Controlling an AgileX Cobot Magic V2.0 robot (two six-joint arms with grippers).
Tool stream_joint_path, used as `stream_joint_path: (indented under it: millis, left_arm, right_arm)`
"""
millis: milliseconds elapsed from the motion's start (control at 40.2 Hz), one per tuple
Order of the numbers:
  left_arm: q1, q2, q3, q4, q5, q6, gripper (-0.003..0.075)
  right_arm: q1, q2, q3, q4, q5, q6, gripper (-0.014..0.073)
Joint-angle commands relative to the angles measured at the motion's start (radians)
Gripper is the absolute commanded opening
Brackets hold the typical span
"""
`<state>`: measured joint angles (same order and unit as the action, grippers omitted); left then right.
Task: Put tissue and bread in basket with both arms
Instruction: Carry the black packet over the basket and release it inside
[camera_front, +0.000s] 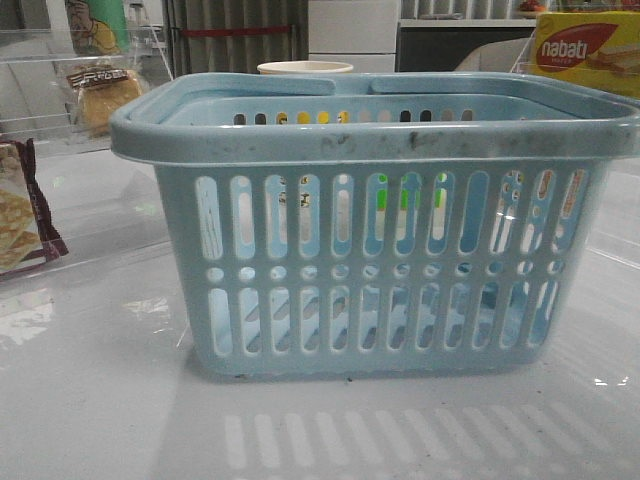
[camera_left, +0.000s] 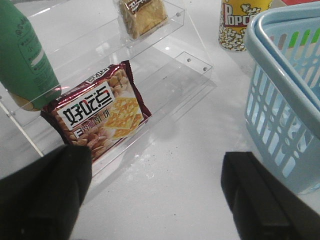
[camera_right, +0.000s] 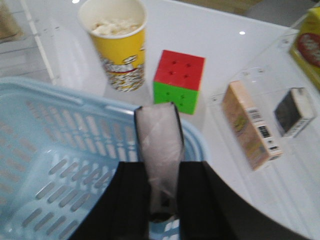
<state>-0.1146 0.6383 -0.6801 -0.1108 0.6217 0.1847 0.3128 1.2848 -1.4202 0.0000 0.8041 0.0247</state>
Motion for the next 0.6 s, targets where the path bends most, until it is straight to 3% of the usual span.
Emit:
stream_joint_path:
  millis: [0, 224, 348, 447, 572]
  left_arm:
    - [0.001, 0.004, -0.03, -0.013, -0.081, -0.008, 0.058]
    - [0.001, 0.004, -0.03, -0.013, -0.081, -0.008, 0.058]
    - [0.001, 0.004, -0.03, -0.013, -0.081, -0.008, 0.058]
    - [0.001, 0.004, -0.03, -0.013, -0.081, -0.008, 0.058]
    - [0.001, 0.004, -0.03, -0.013, -0.081, -0.008, 0.058]
  right_arm:
    - [0.067, -0.027, 0.029, 0.0, -0.09, -0.005, 0.0189]
    - [0.115, 0.013, 0.175, 0.041, -0.183, -0.005, 0.022]
    - [0.115, 0.035, 0.22, 0.057, -0.231, -0.005, 0.0342]
    - [0.115, 0.048, 0.225, 0.056, -0.246, -0.005, 0.049]
    - [0.115, 0.037, 0.224, 0.055, -0.25, -0.005, 0.0551]
